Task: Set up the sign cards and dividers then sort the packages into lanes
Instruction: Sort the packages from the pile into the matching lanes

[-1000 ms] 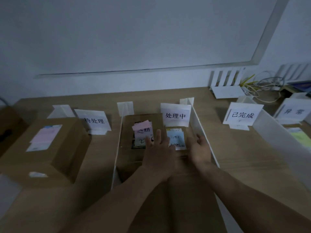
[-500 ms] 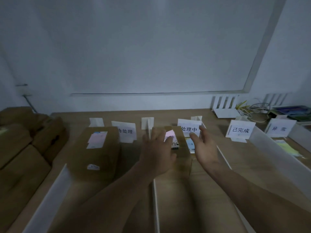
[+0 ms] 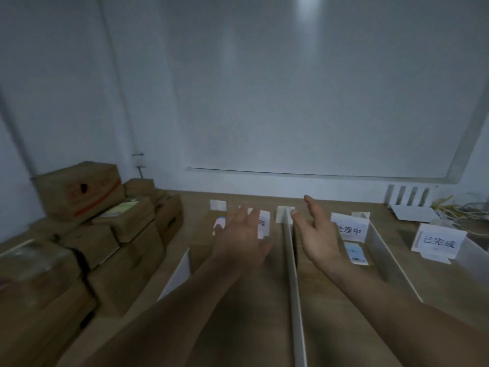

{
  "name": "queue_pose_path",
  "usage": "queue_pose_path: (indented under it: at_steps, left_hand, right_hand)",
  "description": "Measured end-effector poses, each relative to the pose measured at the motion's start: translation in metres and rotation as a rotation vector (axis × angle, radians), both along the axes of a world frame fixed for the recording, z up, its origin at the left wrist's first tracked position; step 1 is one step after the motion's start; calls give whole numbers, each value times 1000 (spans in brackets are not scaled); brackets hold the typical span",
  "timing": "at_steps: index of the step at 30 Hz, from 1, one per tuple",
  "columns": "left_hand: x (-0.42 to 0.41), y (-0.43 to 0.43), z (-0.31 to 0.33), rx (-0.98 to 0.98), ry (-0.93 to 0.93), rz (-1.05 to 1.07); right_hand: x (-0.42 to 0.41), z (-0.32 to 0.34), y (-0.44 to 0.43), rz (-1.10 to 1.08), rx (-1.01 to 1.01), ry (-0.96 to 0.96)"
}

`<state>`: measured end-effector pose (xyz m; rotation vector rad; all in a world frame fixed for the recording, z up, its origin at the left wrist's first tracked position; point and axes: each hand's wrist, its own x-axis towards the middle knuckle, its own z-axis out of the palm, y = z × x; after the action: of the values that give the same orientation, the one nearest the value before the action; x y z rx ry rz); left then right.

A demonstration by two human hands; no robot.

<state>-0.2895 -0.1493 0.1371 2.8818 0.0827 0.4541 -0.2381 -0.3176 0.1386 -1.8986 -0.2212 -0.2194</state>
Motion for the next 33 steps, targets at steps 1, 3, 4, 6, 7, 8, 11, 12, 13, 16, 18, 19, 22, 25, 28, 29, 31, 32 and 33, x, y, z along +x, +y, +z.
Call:
queue_pose_path:
  at_steps: [1,3,4,6,7,8,11,12,13,16,18,19,22,25,28,29,31,32,33]
  left_hand:
    - [-10,6,4,-51,-7,23]
    - [-31,20,9,-111,-23,72]
    - [-40,28,11,-115,-33,93]
    - [-59,47,13,-125,-45,129]
    - [-67,57,14,-132,-51,145]
    - [-75,68,15,-137,-59,158]
    - [-98,105,16,-162,-86,207]
    - [-105,119,16,-180,-98,221]
    - [-111,134,16,-203,-111,230]
    - [-134,185,15,-244,-138,249]
    - [-149,225,13,-232,-163,252]
    - [-155,246,13,-226,-169,254]
    - [-176,302,12,-232,-169,264]
    - [-200,361,9,-279,-162,313]
    - [-217,408,3,-319,-152,362]
    - [-221,421,0,-348,-151,377]
    - [-228,441,-5,-383,-137,405]
    - [-230,451,-11,-390,-122,418]
    - [-231,460,-16,-405,-114,429]
  right_hand:
    - [-6,2,6,22,7,-6]
    - [-16,6,21,55,10,-30]
    - [-21,7,29,70,7,-40]
    - [-30,8,47,105,13,-45]
    - [-35,8,57,121,17,-48]
    - [-40,9,68,135,16,-47]
    - [-58,12,105,177,20,-45]
    - [-63,14,119,190,19,-45]
    - [-68,16,134,203,21,-46]
    - [-83,20,186,227,53,-45]
    - [-95,20,225,235,62,-44]
    - [-99,19,246,240,63,-42]
    - [-115,15,302,267,35,-32]
    - [-137,6,361,296,37,-2]
    - [-153,-1,408,319,16,23]
    - [-155,-4,421,330,10,35]
    - [-157,-7,443,358,-21,69]
    - [-156,-10,454,372,-51,86]
    - [-154,-13,464,385,-84,106]
